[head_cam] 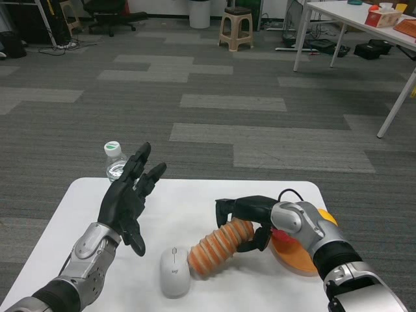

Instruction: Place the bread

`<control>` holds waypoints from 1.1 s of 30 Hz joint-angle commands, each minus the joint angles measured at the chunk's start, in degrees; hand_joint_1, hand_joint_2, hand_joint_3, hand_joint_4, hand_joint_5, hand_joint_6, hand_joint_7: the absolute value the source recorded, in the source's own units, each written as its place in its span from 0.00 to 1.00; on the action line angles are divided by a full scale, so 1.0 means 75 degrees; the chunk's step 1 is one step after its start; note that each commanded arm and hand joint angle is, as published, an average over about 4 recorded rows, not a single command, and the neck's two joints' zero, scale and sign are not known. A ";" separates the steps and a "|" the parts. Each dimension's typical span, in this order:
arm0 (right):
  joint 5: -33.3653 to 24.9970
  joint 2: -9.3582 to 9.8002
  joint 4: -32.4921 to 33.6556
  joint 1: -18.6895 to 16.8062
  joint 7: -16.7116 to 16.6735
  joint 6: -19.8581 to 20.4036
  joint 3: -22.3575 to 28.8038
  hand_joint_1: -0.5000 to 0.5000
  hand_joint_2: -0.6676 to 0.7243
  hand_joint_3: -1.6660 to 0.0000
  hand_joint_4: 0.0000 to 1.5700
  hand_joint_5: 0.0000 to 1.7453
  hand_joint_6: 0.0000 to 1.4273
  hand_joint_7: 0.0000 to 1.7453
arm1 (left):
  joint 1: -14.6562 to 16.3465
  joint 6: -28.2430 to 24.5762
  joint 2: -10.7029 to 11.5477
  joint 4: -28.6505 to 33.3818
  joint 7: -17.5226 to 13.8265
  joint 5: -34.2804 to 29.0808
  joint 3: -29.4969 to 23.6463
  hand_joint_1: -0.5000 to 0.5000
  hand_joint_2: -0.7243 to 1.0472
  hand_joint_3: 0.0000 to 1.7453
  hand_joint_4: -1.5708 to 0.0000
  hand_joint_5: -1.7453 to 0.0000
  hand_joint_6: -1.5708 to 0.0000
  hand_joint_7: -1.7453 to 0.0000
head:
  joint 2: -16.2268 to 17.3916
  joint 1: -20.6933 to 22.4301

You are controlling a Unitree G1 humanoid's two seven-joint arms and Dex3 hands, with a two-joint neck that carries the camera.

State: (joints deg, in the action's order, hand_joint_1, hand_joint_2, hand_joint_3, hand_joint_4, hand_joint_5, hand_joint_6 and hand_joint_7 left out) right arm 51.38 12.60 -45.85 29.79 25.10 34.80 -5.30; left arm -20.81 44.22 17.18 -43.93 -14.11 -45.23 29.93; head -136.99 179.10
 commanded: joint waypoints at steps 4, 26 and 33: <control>0.0005 0.0286 0.0374 0.0165 0.0113 -0.0116 0.0179 0.00 0.23 0.38 0.00 0.50 0.00 0.84 | -0.0072 0.0033 0.0039 -0.0002 -0.0025 -0.0025 0.0017 1.00 0.05 0.05 1.00 0.76 1.00 1.00 | -0.0001 -0.0002; -0.0036 0.0318 0.1103 0.0042 0.0450 -0.0222 0.0671 0.04 0.14 0.43 0.00 0.06 0.00 0.08 | -0.0084 0.0033 0.0053 -0.0002 -0.0022 -0.0039 0.0035 1.00 0.05 0.05 1.00 0.76 1.00 1.00 | -0.0011 -0.0030; -0.0587 0.0301 0.1270 -0.0090 0.0591 -0.0392 0.0715 0.04 0.14 0.43 0.00 0.06 0.00 0.00 | -0.0084 0.0033 0.0065 -0.0002 -0.0025 -0.0039 0.0041 1.00 0.05 0.05 1.00 0.76 1.00 1.00 | -0.0007 -0.0031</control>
State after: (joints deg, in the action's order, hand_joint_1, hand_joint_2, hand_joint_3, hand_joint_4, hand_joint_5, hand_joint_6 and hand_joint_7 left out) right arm 48.33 14.94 -37.12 29.68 29.18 32.41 -0.67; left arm -20.83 44.23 17.18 -43.98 -14.11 -45.48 30.07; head -137.04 178.88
